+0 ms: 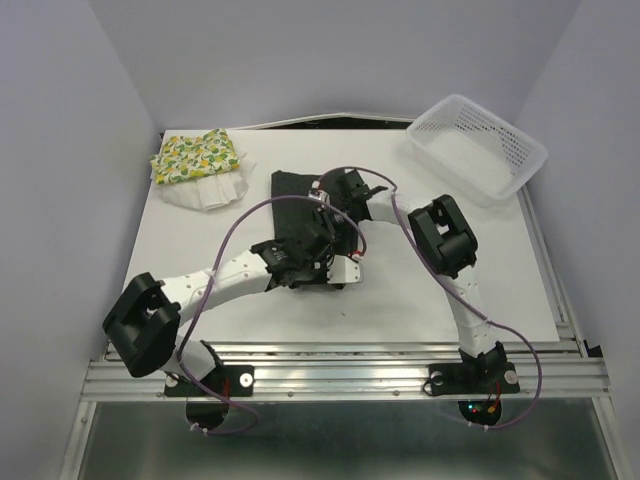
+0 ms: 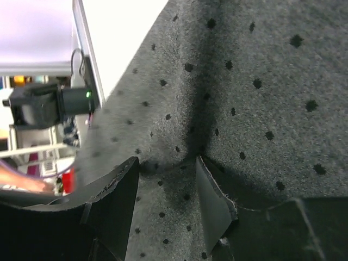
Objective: Fold and stack the skirts
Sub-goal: Fold the skirt, then neatly place the folded skirt to the corner
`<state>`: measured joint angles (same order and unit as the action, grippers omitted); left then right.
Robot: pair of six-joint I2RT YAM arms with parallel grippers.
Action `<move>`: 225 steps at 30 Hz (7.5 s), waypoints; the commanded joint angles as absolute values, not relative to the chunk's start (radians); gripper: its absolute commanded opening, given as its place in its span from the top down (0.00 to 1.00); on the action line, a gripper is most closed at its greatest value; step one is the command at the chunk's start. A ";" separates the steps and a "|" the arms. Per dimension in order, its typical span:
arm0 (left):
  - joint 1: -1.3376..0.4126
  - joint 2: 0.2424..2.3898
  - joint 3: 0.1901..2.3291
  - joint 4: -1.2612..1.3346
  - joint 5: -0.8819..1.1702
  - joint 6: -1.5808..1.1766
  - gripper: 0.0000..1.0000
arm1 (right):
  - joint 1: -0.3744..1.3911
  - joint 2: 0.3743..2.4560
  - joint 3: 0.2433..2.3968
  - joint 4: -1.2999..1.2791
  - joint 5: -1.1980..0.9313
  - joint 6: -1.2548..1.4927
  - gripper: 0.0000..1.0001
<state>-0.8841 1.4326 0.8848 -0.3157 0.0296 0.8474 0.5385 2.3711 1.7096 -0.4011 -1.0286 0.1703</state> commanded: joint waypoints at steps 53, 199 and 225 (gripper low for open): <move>-0.741 1.318 1.290 -0.601 0.215 0.772 1.00 | 0.652 2.282 1.661 -0.485 -0.988 0.035 0.37; 0.104 1.121 0.933 -0.078 0.400 -0.187 0.02 | 0.914 2.252 2.022 -0.641 0.244 0.052 0.08; 0.109 1.221 0.571 0.275 0.719 -0.413 0.01 | 0.747 2.431 2.189 -0.632 0.039 0.229 0.99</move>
